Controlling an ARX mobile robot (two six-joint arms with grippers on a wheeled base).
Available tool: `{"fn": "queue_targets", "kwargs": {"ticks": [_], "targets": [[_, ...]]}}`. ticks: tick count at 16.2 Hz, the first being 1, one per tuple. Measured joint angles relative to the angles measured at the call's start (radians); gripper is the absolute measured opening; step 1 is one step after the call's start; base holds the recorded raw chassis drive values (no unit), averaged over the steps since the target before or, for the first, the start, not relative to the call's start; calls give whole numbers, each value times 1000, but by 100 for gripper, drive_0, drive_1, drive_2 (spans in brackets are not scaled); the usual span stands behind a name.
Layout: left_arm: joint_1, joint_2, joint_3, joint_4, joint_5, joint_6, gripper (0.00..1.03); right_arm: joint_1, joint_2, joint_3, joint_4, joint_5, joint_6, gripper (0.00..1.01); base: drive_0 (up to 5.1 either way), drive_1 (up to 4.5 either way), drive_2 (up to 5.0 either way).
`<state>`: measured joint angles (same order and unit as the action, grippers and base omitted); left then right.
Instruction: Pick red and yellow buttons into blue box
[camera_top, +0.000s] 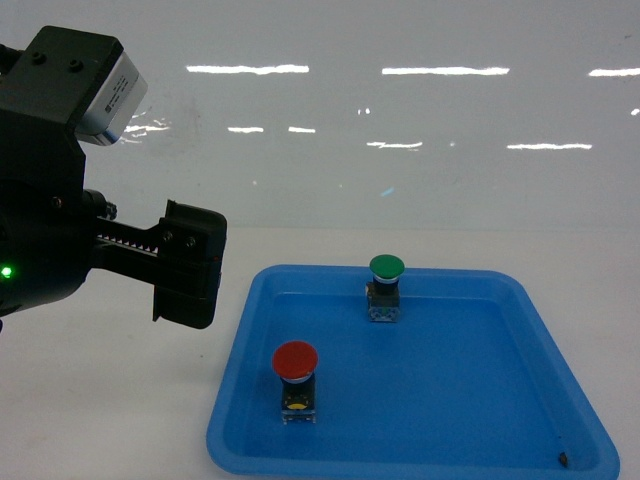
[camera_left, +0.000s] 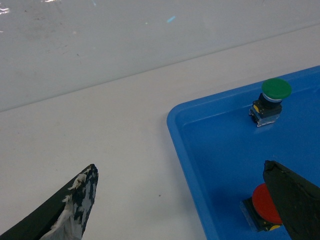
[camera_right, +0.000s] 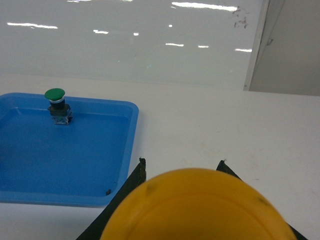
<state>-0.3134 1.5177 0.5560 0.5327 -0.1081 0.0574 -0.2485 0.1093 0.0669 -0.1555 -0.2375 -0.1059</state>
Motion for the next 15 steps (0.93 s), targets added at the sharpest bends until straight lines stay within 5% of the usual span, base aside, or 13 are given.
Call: {"fn": "queue_targets", "kwargs": {"ticks": [8, 11, 12, 13, 15], "targets": [[-50, 95, 133, -140, 52, -13, 98, 0, 0, 0, 0, 0, 0, 35, 0, 0, 0], [-109, 223, 301, -282, 92, -56, 98, 0, 0, 0, 0, 0, 0, 35, 0, 0, 0], [-128, 275, 364, -319, 89, -71, 98, 0, 0, 0, 0, 0, 0, 35, 0, 0, 0], [-179, 381, 483, -410, 54, -119, 98, 0, 0, 0, 0, 0, 0, 35, 0, 0, 0], [-232, 507, 502, -482, 3, -220, 98, 0, 0, 0, 0, -1, 0, 35, 0, 0, 0]]}}
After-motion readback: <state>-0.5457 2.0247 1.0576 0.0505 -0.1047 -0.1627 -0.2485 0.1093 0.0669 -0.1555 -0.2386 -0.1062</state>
